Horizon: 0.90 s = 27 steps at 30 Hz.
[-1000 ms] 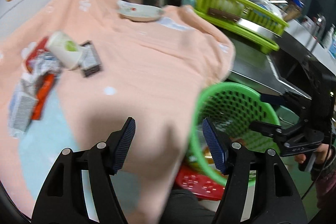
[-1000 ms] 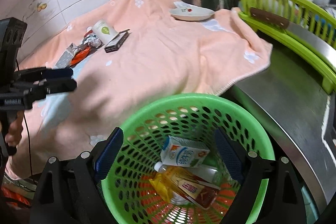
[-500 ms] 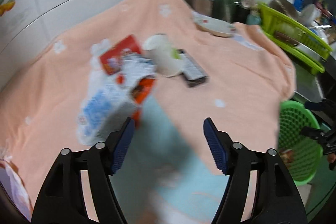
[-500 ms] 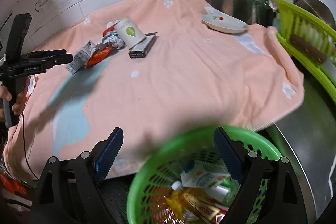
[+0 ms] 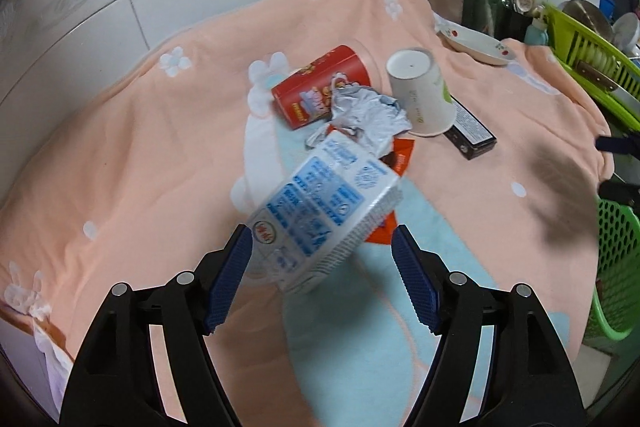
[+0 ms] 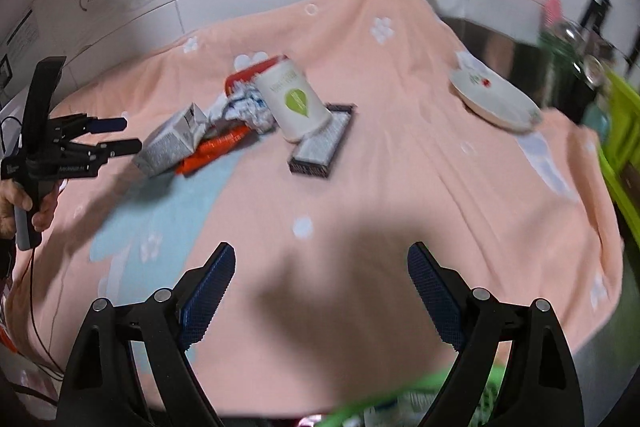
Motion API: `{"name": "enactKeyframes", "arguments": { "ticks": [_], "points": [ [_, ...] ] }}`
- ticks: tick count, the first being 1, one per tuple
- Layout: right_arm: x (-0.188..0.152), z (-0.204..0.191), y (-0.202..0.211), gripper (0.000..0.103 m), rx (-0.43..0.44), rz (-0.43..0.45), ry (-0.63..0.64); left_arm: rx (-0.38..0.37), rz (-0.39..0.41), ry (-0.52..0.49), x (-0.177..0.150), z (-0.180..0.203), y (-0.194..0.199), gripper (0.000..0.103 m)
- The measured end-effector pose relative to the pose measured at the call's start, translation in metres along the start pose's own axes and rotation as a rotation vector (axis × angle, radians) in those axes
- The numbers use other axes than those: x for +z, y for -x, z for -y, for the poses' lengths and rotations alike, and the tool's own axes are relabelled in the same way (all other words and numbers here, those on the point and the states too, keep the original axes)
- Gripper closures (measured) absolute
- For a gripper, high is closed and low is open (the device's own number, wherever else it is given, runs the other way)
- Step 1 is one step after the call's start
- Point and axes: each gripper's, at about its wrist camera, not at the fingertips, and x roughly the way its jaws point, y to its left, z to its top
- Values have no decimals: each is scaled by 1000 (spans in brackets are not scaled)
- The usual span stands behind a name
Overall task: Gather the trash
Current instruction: 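Grasp the blue-printed milk carton with the left gripper while the right gripper grasps the white paper cup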
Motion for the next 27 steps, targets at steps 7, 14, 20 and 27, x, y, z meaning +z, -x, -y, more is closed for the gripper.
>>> {"name": "enactKeyframes", "arguments": {
  "ticks": [7, 14, 20, 27],
  "points": [
    [45, -22, -32, 18, 34, 30, 84, -8, -1, 14, -1, -15, -1, 31],
    [80, -35, -64, 19, 36, 43, 138, -10, 1, 12, 2, -27, 0, 31],
    [98, -38, -96, 22, 24, 28, 172, -12, -3, 3, 0, -33, -4, 30],
    [117, -43, -121, 25, -1, 32, 197, -38, -5, -9, -3, -33, -10, 30]
  ]
}}
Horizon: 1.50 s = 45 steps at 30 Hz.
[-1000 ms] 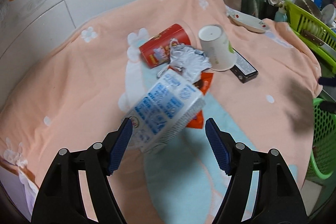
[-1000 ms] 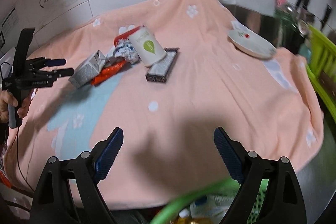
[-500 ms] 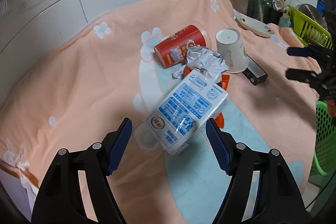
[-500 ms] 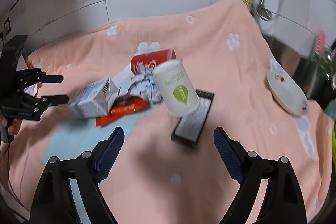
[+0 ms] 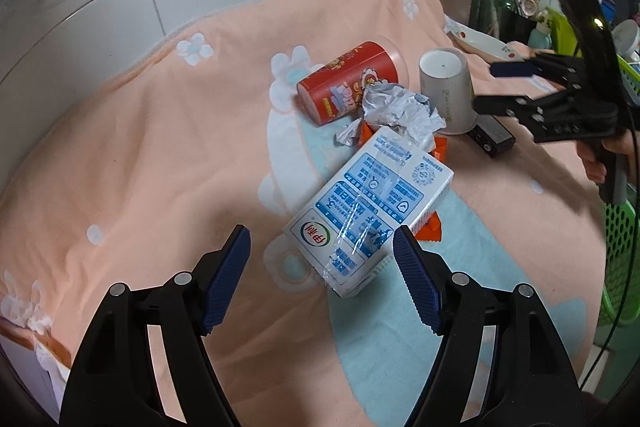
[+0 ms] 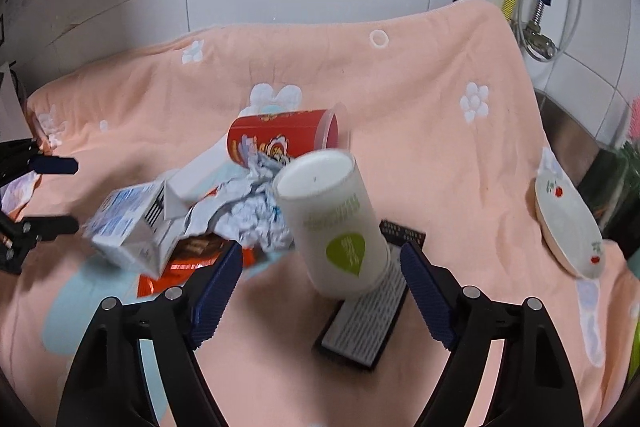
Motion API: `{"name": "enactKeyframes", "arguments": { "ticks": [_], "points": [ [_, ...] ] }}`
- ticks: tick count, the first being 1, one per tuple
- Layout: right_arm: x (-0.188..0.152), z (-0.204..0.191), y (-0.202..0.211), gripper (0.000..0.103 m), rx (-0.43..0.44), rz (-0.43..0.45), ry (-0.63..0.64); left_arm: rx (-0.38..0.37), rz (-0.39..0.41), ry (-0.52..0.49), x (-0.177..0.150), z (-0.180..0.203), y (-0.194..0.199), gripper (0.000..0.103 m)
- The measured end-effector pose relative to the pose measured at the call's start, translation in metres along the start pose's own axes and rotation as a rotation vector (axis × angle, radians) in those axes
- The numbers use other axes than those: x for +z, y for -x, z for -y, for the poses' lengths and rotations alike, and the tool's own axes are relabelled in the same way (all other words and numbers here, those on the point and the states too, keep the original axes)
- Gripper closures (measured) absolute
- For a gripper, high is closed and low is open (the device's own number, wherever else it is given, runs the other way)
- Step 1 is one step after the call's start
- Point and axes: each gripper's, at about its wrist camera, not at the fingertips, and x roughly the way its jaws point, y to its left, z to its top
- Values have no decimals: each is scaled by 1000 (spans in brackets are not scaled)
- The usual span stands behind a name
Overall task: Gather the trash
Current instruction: 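Grasp the blue-printed milk carton with the left gripper while the right gripper grasps the white paper cup, then lift the carton with the left gripper while the right gripper lifts the paper cup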
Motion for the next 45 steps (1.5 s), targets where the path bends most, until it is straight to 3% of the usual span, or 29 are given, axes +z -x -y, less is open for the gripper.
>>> {"name": "enactKeyframes", "arguments": {
  "ticks": [12, 16, 25, 37, 45],
  "points": [
    [14, 6, -31, 32, -14, -25, -12, -64, -5, -87, 0, 9, -11, 18],
    [13, 5, -39, 43, -12, -44, -13, -84, -8, -125, 5, 12, -19, 13],
    [4, 12, -13, 44, 7, -1, -48, -146, -9, -202, 18, 22, -38, 7],
    [-31, 20, 35, 45, 18, 12, -76, -246, -52, -221, 26, 25, -66, 7],
    [-56, 16, 56, 45, 28, 12, -95, -294, -47, -197, 23, 21, -68, 15]
  ]
}}
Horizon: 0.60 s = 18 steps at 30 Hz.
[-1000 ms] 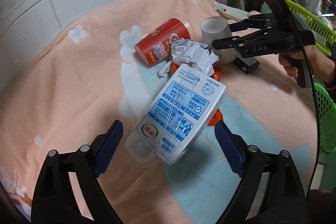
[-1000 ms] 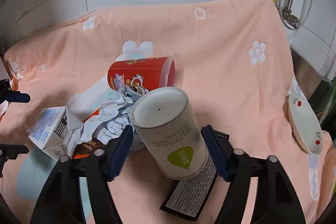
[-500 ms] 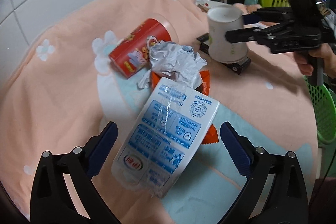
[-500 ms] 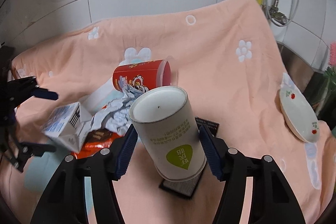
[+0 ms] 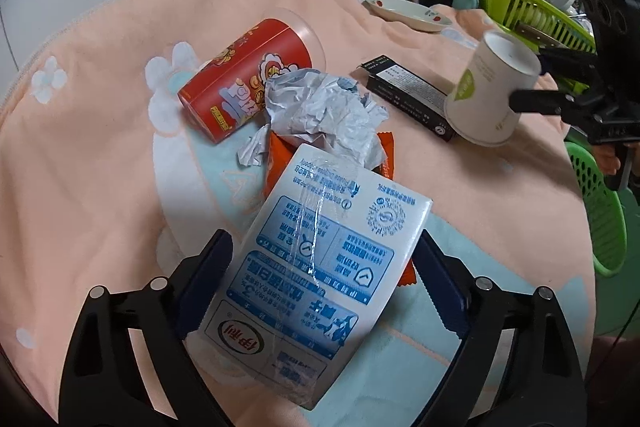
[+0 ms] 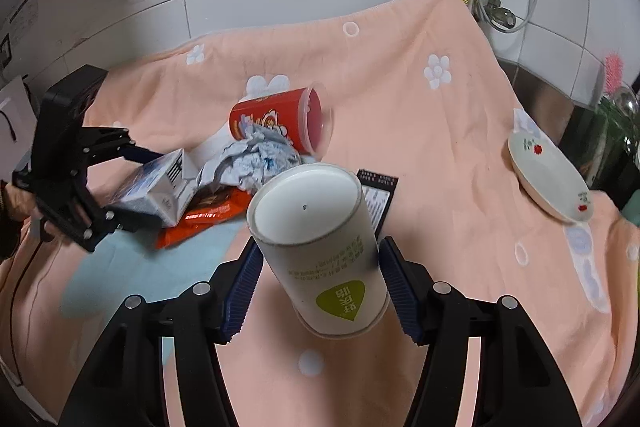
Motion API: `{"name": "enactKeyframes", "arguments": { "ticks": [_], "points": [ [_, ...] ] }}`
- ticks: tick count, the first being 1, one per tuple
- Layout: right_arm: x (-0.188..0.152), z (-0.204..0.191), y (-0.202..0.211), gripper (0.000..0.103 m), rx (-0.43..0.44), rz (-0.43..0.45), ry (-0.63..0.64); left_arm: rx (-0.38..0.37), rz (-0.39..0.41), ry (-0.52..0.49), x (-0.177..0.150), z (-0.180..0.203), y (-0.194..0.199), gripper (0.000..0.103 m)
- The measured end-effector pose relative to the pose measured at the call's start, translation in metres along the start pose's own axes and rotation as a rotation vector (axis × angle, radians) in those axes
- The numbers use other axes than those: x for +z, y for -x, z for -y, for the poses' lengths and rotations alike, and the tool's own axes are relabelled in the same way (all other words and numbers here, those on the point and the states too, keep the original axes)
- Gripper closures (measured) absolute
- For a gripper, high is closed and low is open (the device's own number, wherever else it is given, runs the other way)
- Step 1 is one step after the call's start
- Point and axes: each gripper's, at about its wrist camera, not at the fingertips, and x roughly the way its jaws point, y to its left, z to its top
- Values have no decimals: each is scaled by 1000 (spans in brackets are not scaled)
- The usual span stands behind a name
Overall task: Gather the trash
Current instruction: 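Lift the carton with the left gripper while the right gripper lifts the paper cup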
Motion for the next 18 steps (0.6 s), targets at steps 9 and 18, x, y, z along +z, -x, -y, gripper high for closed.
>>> {"name": "enactKeyframes", "arguments": {
  "ticks": [9, 18],
  "points": [
    [-27, -4, 18, 45, 7, -11, -30, -21, -23, 39, 4, -8, -11, 14],
    [-54, -2, 40, 46, 6, -8, -70, 19, -9, 50, -3, 2, 2, 29]
  ]
}}
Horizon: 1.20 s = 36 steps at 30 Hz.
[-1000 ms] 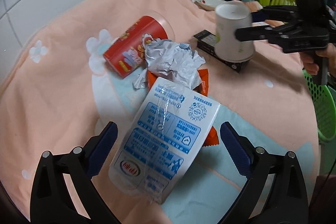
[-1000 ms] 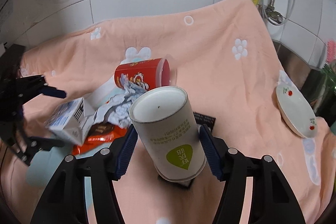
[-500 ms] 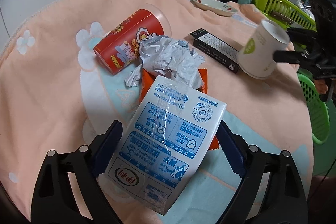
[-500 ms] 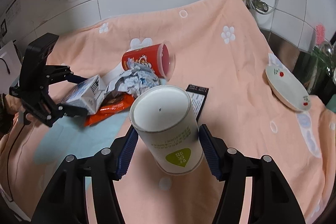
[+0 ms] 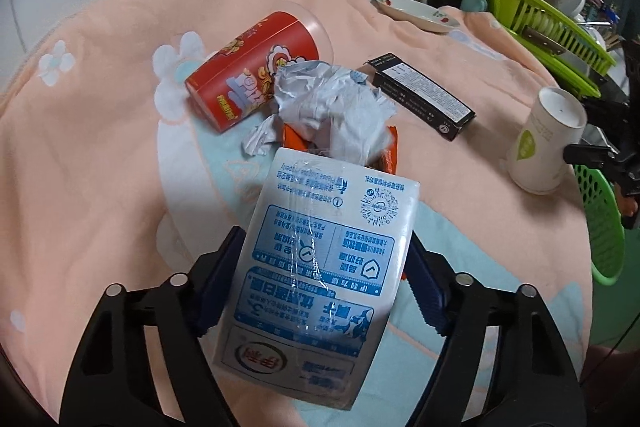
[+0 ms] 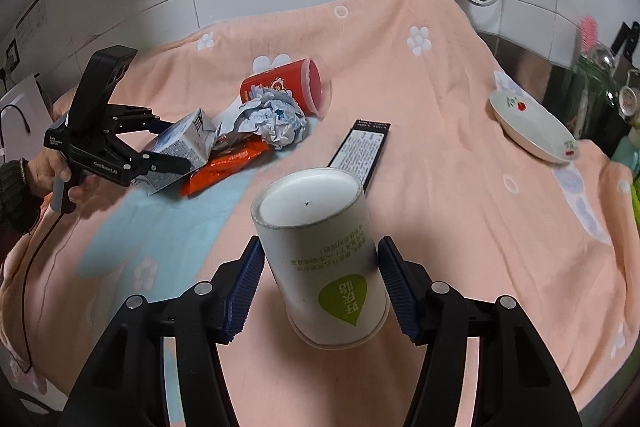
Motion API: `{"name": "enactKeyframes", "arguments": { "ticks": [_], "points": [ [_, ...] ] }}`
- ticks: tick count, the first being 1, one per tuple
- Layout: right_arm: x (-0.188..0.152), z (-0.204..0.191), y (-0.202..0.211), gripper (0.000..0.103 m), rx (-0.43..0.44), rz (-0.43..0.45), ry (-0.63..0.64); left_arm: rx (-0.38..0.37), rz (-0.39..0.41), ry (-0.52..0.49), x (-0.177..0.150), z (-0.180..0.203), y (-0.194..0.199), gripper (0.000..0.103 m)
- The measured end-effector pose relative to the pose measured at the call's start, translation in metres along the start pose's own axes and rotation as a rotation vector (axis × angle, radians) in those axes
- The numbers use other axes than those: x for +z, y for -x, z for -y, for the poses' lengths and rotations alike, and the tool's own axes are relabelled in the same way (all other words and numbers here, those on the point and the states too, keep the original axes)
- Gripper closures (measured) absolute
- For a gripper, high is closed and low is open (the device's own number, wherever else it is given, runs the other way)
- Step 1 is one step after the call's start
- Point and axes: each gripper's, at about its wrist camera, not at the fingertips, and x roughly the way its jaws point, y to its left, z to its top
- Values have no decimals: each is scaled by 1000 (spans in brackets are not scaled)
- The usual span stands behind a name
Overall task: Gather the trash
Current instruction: 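Lift the carton with the left gripper while the right gripper lifts the paper cup, then drop the carton into the green basket with the left gripper while the right gripper drops the cup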
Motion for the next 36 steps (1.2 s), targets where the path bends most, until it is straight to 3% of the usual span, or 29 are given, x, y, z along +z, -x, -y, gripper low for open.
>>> {"name": "enactKeyframes", "arguments": {
  "ticks": [9, 16, 26, 36],
  "points": [
    [-28, 3, 33, 47, 1, 25, -72, 57, 33, 56, -13, 27, 37, 33],
    [-59, 1, 70, 47, -34, 45, -91, 43, 82, 79, -18, 66, 73, 33],
    [-111, 19, 125, 47, -112, 66, -152, -51, 159, 49, -18, 150, 98, 33],
    [-168, 61, 172, 46, -220, 74, -283, -179, 193, -20, -12, 241, 90, 33]
  ]
}}
